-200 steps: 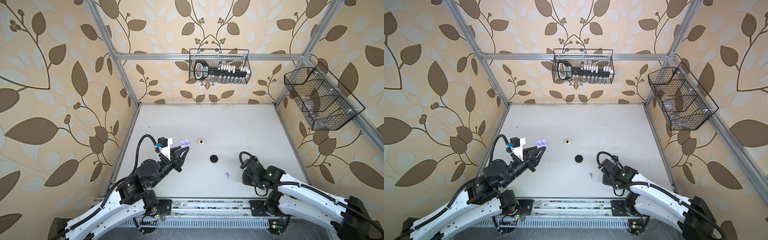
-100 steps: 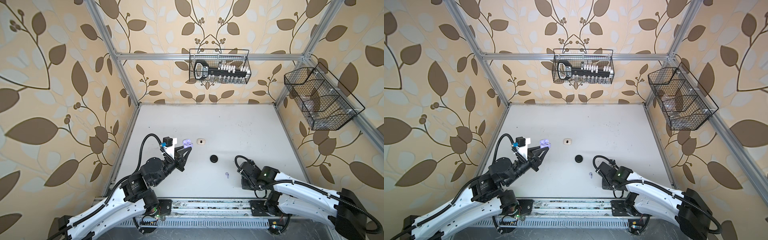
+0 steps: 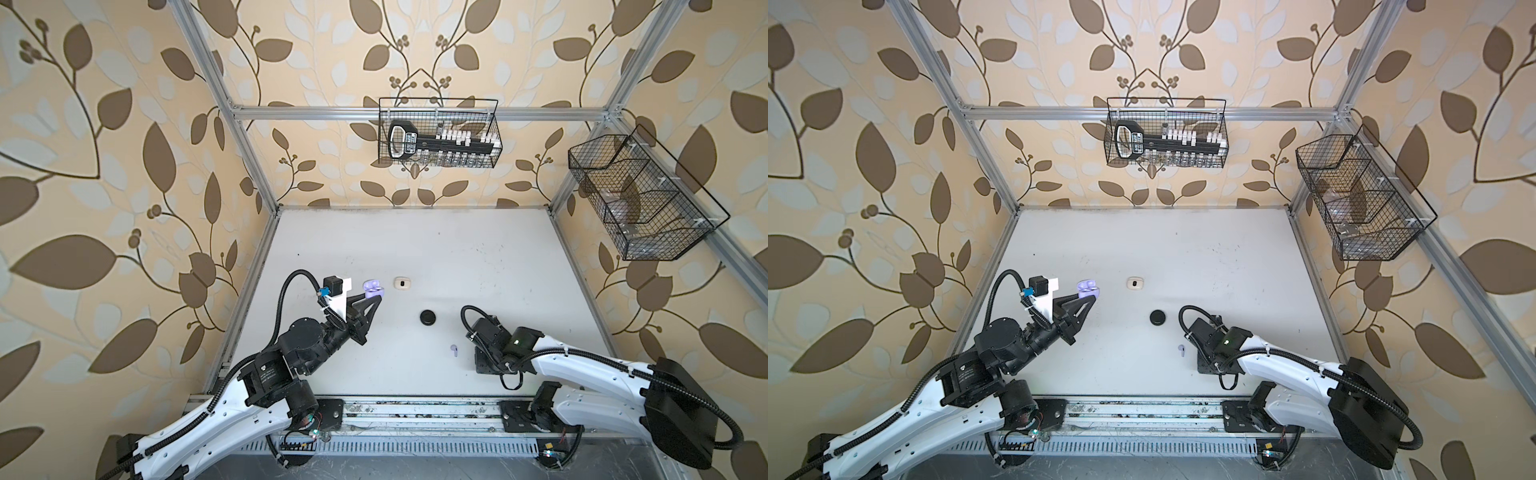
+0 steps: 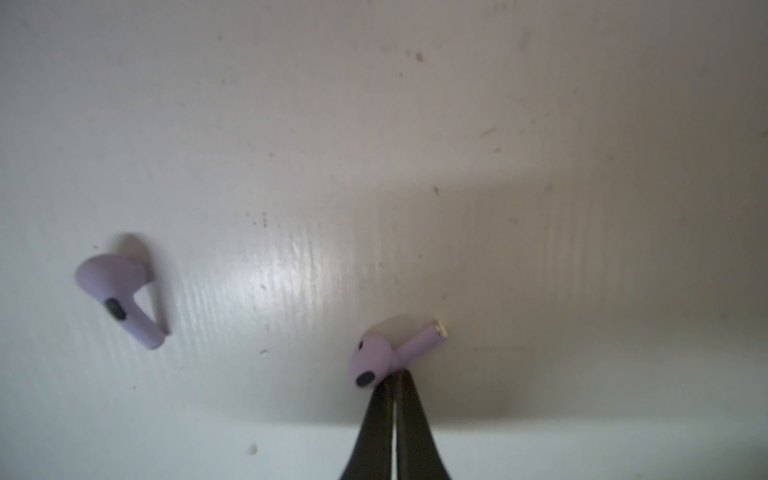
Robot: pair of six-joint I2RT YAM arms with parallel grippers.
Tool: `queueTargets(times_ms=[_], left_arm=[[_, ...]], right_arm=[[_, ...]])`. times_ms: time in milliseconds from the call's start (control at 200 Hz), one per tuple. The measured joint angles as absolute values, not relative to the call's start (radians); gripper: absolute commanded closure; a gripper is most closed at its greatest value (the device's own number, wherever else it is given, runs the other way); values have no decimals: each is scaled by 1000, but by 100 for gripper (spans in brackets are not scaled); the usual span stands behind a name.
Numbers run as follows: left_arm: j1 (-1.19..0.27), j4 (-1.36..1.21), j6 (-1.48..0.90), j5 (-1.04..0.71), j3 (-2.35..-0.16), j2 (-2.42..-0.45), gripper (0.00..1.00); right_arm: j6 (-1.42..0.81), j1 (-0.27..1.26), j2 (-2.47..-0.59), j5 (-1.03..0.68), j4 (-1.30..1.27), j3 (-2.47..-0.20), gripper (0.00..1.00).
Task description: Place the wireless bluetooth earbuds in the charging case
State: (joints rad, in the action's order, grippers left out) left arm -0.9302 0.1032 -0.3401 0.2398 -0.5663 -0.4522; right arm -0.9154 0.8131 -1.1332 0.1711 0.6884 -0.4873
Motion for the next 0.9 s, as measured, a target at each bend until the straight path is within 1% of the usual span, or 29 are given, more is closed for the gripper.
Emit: queueTargets(times_ms=[55,235,315,535,575,615,645,715,740,765,805,830,900], left_arm=[[-930,103,-340,240,-566,-446,100],[-930,102,-340,239,-566,-437,100],[-930,101,-340,236,-562,-437,100],[-930,102,-340,234,-541,-417,100],[-931,102,-340,234,-540,-412,100],[-930,102,-340,233,-539,-408,100],[-930,102,-340,231,-539,-405,100],[-930,102,-340,228,-539,-400,100],[-930,102,-340,227,-538,-399,100],[-930,101,-340,224,-538,-398,100],[-930,102,-340,221,-538,-397,100],[-930,102,-340,220,-538,-397,100],[-930,102,-340,215,-538,-396,100]], right_arm=[[-910,805,-1142,173,668,-490,83],[-884,784,-1163,190,616,-498,69],[-867,763,-1176,206,604,-508,67],[-816,680,-1193,252,576,-539,67],[-807,668,-1193,258,575,-543,62],[-799,659,-1193,265,574,-547,54],[-791,655,-1193,270,574,-550,50],[-777,654,-1192,270,570,-550,45],[-772,656,-1191,268,567,-549,46],[-771,659,-1188,266,561,-547,50],[-771,662,-1184,266,555,-544,62],[-761,663,-1182,266,553,-543,67],[-765,657,-1181,267,555,-542,69]])
